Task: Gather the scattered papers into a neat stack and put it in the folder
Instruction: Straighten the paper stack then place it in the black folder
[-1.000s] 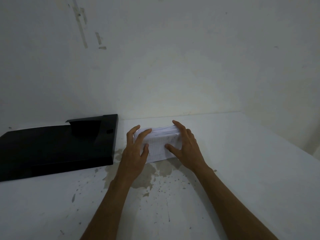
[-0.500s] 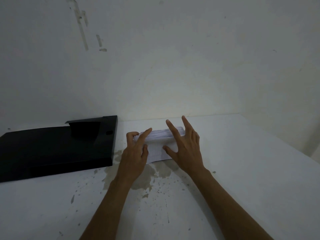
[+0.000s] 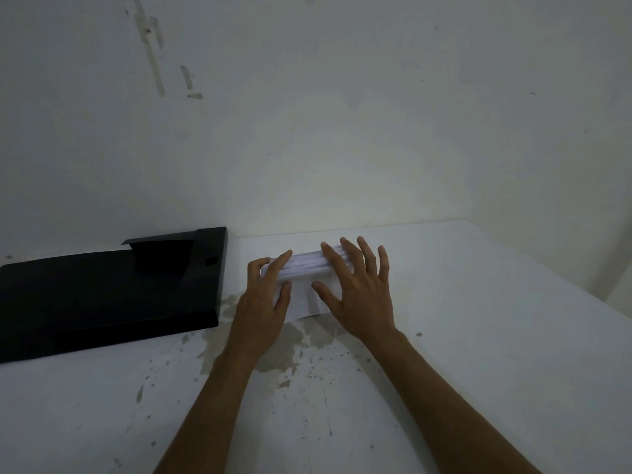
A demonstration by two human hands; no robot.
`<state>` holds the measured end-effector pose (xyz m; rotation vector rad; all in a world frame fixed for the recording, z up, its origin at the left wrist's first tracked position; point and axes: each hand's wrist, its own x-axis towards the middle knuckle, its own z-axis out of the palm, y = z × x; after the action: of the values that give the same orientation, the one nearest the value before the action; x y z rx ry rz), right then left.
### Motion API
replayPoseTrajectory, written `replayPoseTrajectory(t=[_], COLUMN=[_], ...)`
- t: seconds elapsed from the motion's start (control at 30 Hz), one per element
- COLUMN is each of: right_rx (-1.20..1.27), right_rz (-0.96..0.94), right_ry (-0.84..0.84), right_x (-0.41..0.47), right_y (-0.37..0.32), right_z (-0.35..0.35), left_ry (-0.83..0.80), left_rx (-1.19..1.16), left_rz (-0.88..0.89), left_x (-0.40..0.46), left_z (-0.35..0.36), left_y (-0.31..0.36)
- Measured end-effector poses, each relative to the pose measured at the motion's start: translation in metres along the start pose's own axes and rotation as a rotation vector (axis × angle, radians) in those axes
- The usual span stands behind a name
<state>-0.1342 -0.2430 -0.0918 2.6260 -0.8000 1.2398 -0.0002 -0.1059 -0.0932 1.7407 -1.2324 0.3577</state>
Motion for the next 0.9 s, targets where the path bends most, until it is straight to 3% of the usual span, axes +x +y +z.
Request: replayPoseTrajectory(t=[0.2, 0.5, 0.6, 0.7, 0.8, 0.9], right_rx=[-0.012, 0.009, 0.018, 0.056, 0.401, 0.906], right_rz=[-0.083, -0.073, -0.077, -0.050, 0.255, 0.516], right_ry=[0.017, -0.056, -0.052, -0.008, -0.006, -0.226], right_x=[0.004, 0.004, 0.003, 0.004, 0.009, 0.005], right_y=[-0.006, -0.001, 0.001, 0.001, 0.004, 0.006], right_z=[-0.002, 0.000, 0.000, -0.004, -0.010, -0.008], left_ry=[-0.007, -0.026, -0.102, -0.079, -0.002, 0.016], left_rx=[-0.109, -0.330, -0.351, -0.363, -0.452, -0.558], left_rz=[-0.050, -0.288, -0.348, -0.366, -0.368, -0.419], left_x=[0.001, -0.004, -0.007, -0.005, 0.000, 0.002], left_z=[-0.001, -0.006, -0.005, -0.005, -0.007, -0.008], left_y=[0.001, 0.010, 0.002, 0.001, 0.007, 0.016])
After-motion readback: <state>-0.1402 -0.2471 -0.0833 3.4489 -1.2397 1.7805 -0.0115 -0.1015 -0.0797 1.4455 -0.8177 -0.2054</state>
